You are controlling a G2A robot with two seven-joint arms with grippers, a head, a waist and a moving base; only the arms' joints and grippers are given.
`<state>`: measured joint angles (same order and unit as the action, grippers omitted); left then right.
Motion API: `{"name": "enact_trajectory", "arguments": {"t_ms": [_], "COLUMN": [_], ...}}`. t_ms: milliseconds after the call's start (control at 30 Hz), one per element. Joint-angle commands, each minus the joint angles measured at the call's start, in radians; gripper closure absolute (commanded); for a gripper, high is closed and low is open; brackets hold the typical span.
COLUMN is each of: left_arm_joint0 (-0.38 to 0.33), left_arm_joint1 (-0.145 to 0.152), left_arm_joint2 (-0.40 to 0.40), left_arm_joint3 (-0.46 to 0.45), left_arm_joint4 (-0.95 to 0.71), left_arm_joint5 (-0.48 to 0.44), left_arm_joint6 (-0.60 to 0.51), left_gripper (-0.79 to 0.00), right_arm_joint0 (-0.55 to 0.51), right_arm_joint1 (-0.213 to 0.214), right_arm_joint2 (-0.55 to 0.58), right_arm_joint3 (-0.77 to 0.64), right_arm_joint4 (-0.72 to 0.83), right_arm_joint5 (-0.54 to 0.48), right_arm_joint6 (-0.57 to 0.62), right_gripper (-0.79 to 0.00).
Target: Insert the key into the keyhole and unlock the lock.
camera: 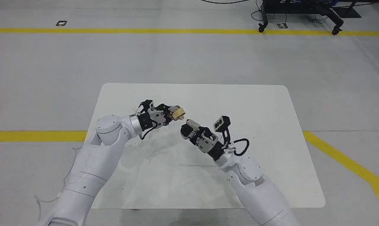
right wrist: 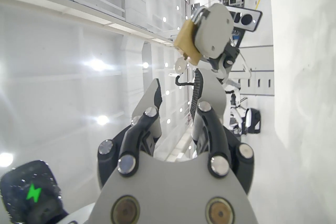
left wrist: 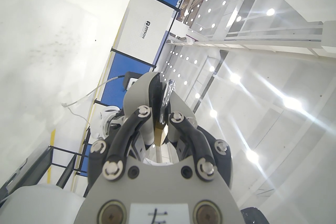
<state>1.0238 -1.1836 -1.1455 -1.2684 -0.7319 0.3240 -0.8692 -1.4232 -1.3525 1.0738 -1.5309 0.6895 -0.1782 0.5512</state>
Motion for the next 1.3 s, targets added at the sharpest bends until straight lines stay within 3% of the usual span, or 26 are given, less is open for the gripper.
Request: {"name": "enact_trajectory", "arguments": {"t_ms": [0, 133, 233, 600, 867, 967, 1267], "left_arm_joint0": [0.002, 0.001, 0.000, 0.002, 0.007, 0.009, 0.018], "left_arm_joint1": [0.001, 0.004, 0.006, 0.009, 0.011, 0.012, 0.016], "left_arm_joint2": [-0.002, 0.002, 0.001, 0.003, 0.005, 0.005, 0.005], "left_arm_joint3": [-0.004, -0.010, -0.008, -0.014, -0.024, -0.027, -0.048], "left_arm_joint4": [-0.001, 0.018, 0.026, 0.043, 0.061, 0.066, 0.117], "left_arm_joint5": [-0.009, -0.022, -0.026, -0.034, -0.041, -0.042, -0.080], "left_arm_joint6": [-0.010, -0.062, -0.070, -0.075, -0.068, -0.065, -0.031], "left_gripper": [0.000, 0.000, 0.000, 0.000, 0.000, 0.000, 0.000], "right_arm_joint0": [0.009, 0.041, 0.056, 0.066, 0.074, 0.073, 0.064], "right_arm_joint1": [-0.001, -0.002, -0.003, -0.003, -0.006, -0.007, -0.011], "right_arm_joint2": [0.004, 0.020, 0.024, 0.020, 0.008, 0.006, 0.003], "right_arm_joint3": [0.011, 0.040, 0.053, 0.053, 0.054, 0.050, 0.038], "right_arm_joint4": [0.071, 0.187, 0.238, 0.236, 0.213, 0.201, 0.208], "right_arm_joint5": [0.053, 0.155, 0.195, 0.216, 0.198, 0.187, 0.172], "right_arm_joint6": [0.039, 0.091, 0.122, 0.118, 0.095, 0.077, 0.043], "right_gripper": [-0.286, -0.243, -0.296, -0.289, -0.120, 0.000, 0.000]}}
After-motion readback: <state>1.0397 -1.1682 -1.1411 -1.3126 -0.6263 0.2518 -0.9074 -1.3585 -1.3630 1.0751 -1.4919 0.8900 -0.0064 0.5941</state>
